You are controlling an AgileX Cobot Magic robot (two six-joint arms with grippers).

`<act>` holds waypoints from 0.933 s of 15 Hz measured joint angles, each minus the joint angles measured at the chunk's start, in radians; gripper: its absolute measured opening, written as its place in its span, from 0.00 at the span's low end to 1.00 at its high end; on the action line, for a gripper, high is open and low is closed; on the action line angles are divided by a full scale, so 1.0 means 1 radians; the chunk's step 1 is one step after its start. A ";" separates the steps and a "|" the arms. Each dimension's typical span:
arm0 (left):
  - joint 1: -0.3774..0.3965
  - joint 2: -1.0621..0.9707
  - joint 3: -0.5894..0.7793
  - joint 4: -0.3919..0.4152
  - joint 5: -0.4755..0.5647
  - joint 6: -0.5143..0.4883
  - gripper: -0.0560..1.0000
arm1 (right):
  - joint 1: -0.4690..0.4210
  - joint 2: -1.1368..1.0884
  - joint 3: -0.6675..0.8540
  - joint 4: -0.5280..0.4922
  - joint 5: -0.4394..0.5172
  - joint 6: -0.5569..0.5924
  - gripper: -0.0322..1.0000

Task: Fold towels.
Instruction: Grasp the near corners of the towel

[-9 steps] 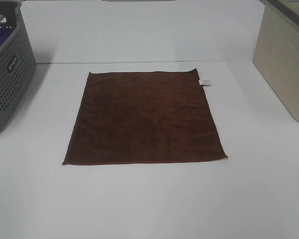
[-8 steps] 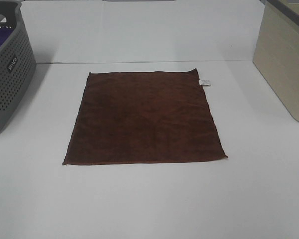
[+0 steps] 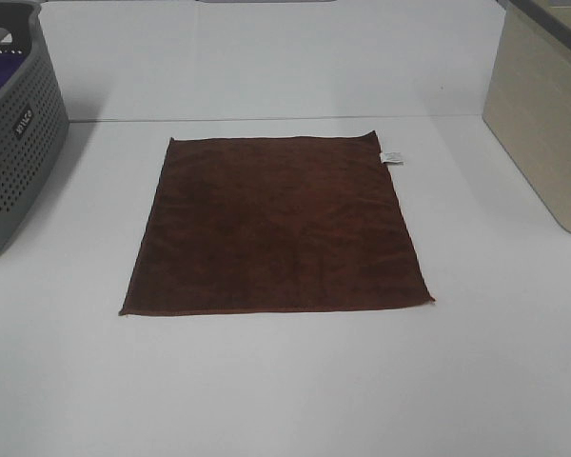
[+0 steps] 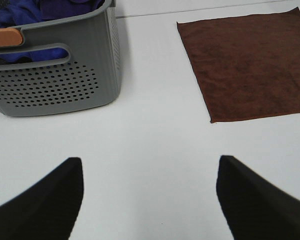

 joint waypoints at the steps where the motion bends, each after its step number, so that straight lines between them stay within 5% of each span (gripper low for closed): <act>1: 0.000 0.000 0.000 0.000 0.000 0.000 0.72 | 0.000 0.000 0.000 0.000 0.000 0.000 0.71; 14: 0.000 0.000 0.000 0.000 0.000 0.000 0.72 | 0.000 0.000 0.000 0.000 0.000 0.000 0.71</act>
